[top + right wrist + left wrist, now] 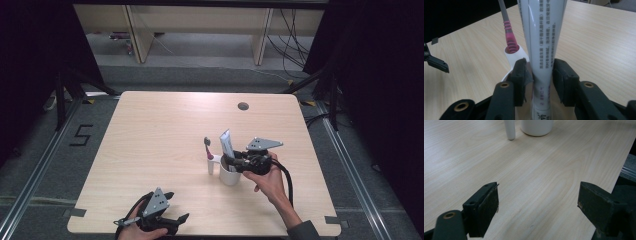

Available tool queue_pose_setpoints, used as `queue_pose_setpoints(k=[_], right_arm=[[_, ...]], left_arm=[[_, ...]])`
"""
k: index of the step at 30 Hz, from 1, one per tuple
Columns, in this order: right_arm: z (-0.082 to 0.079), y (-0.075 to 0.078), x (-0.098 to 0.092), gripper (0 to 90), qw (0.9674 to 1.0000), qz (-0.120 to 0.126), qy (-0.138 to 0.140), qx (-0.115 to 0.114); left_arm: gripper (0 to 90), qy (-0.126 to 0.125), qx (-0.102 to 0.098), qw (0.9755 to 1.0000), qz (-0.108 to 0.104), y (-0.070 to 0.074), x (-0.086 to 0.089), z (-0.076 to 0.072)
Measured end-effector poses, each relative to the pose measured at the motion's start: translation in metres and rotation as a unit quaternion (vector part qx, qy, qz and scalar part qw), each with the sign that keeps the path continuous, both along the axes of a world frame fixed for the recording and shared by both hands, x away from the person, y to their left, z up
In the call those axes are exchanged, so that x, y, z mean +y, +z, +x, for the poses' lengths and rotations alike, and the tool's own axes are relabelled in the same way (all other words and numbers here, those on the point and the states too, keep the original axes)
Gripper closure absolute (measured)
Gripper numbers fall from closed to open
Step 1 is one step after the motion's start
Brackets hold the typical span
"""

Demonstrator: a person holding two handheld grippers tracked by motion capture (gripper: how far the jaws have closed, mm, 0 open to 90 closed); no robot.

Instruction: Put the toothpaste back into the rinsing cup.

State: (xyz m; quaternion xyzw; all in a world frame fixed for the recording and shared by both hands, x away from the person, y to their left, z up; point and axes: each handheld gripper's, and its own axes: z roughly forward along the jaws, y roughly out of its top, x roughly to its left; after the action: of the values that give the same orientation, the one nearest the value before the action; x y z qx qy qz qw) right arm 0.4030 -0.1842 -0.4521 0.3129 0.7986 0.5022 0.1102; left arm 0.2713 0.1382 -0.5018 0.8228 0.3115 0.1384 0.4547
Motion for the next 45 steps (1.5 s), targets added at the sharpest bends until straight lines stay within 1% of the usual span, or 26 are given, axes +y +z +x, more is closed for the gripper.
queue_pose_setpoints(k=[2,4,6,9,10,13,14,15,18,19,20,21,22,24,27,30,31,32,33,36,37,38,39,40,41,45], right_arm=[[-0.001,0.001,-0.001,59.7,0.9999,0.003,-0.001,0.013],[-0.001,0.001,0.0,56.4,0.9998,0.015,-0.002,0.016],[0.0,0.003,-0.002,55.5,0.9999,0.012,-0.004,0.012],[-0.002,0.005,-0.002,51.7,0.9995,0.024,-0.015,0.013],[0.0,0.005,-0.004,50.4,0.9998,0.019,-0.004,0.002],[-0.003,0.008,-0.005,48.5,0.9993,0.025,-0.02,0.017],[-0.001,0.009,-0.006,47.6,0.9998,0.02,-0.01,0.001],[-0.003,0.01,-0.006,47.2,0.9993,0.027,-0.021,0.013],[-0.005,0.013,-0.01,46.4,0.9994,0.021,-0.025,0.007],[-0.004,0.014,-0.011,45.7,0.9996,0.022,-0.017,0.006],[-0.004,0.015,-0.012,45.5,0.9995,0.025,-0.02,0.002],[-0.004,0.015,-0.013,45.0,0.9995,0.024,-0.02,0.002],[-0.003,0.016,-0.015,44.2,0.9995,0.023,-0.021,-0.006],[-0.005,0.017,-0.018,43.8,0.9993,0.025,-0.026,0.001],[-0.006,0.019,-0.024,42.8,0.9992,0.025,-0.032,-0.002],[-0.01,0.021,-0.03,40.4,0.9985,0.027,-0.045,0.01],[-0.008,0.021,-0.033,40.1,0.9989,0.023,-0.04,-0.004],[-0.009,0.021,-0.036,39.3,0.9987,0.028,-0.042,-0.001],[-0.009,0.021,-0.038,38.6,0.9985,0.03,-0.046,-0.007],[-0.012,0.022,-0.044,37.3,0.9976,0.035,-0.058,0.009],[-0.01,0.022,-0.047,36.4,0.9979,0.029,-0.059,-0.002],[-0.012,0.022,-0.048,35.6,0.9974,0.032,-0.063,0.013],[-0.012,0.022,-0.051,35.2,0.9975,0.024,-0.066,0.002],[-0.013,0.022,-0.051,34.9,0.997,0.035,-0.068,0.013],[-0.012,0.022,-0.055,34.3,0.9972,0.031,-0.067,0.003],[-0.014,0.021,-0.063,32.4,0.9962,0.032,-0.081,0.007]], left_arm=[[16.6,-0.001,0.0,1.0,-0.003,0.0,0.0,0.0],[16.6,-0.005,0.0,0.9998,0.021,0.002,0.002,0.001],[16.6,-0.001,0.0,1.0,-0.001,0.0,0.0,0.0],[16.6,-0.001,0.0,1.0,0.004,0.001,0.001,0.001],[16.6,0.001,0.001,1.0,0.003,0.001,0.0,0.0],[16.6,0.001,0.0,1.0,0.002,0.0,0.0,0.0],[16.6,0.0,0.0,1.0,0.0,0.0,0.0,0.0],[16.6,0.0,0.001,1.0,0.004,0.001,0.001,0.0],[16.6,0.001,0.0,1.0,0.002,0.0,0.0,0.0],[16.6,-0.004,-0.001,0.9998,0.02,0.001,0.002,0.001],[16.6,-0.004,0.0,0.9998,0.02,0.002,0.002,0.001],[16.6,-0.001,0.0,1.0,0.003,0.0,0.001,0.0],[16.6,-0.002,-0.001,1.0,0.001,0.0,0.001,0.001],[16.6,0.001,0.002,1.0,-0.001,0.0,0.001,0.0],[16.6,-0.003,-0.001,0.9998,0.021,0.002,0.003,0.001],[16.6,-0.003,-0.002,0.9998,0.02,0.001,0.003,0.001],[16.6,-0.003,-0.001,0.9997,0.023,0.002,0.004,0.001],[16.6,0.0,0.0,1.0,0.004,0.0,0.002,0.0],[16.6,-0.003,0.001,0.9999,0.012,0.001,0.003,0.0],[16.6,-0.003,-0.001,0.9999,0.011,0.001,0.003,0.0],[16.6,-0.003,-0.001,0.9999,0.01,0.001,0.003,0.0],[16.6,-0.003,-0.001,0.9999,0.01,0.001,0.003,0.0],[16.6,-0.003,0.0,0.9999,0.01,0.001,0.003,0.0],[16.6,-0.004,0.002,0.9999,0.014,0.002,0.004,0.0],[16.6,-0.004,0.001,0.9999,0.013,0.002,0.004,0.0],[16.6,-0.003,-0.005,0.9999,0.016,0.002,0.004,0.0]])
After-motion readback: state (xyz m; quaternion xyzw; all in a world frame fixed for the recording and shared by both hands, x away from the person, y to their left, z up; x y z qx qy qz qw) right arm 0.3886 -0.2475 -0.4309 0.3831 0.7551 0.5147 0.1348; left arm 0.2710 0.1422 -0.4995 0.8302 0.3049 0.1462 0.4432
